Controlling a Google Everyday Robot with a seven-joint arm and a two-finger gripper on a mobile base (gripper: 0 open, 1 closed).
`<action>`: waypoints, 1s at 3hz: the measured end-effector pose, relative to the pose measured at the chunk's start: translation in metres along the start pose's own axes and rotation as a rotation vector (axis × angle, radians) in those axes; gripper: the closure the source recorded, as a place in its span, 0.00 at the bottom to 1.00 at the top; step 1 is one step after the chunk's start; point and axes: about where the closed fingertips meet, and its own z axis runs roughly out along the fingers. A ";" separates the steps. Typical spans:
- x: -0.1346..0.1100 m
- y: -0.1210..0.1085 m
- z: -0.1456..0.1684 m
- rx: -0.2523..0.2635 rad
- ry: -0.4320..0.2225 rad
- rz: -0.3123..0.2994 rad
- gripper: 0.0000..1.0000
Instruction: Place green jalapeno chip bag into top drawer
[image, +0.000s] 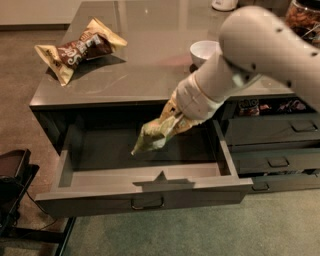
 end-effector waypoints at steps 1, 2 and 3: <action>0.021 0.012 0.045 -0.023 0.047 -0.041 1.00; 0.025 0.009 0.045 -0.010 0.066 -0.047 1.00; 0.030 0.022 0.063 -0.041 0.099 -0.099 1.00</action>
Offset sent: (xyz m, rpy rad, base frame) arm 0.0108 0.0046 -0.0392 -0.0377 -0.0254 0.0156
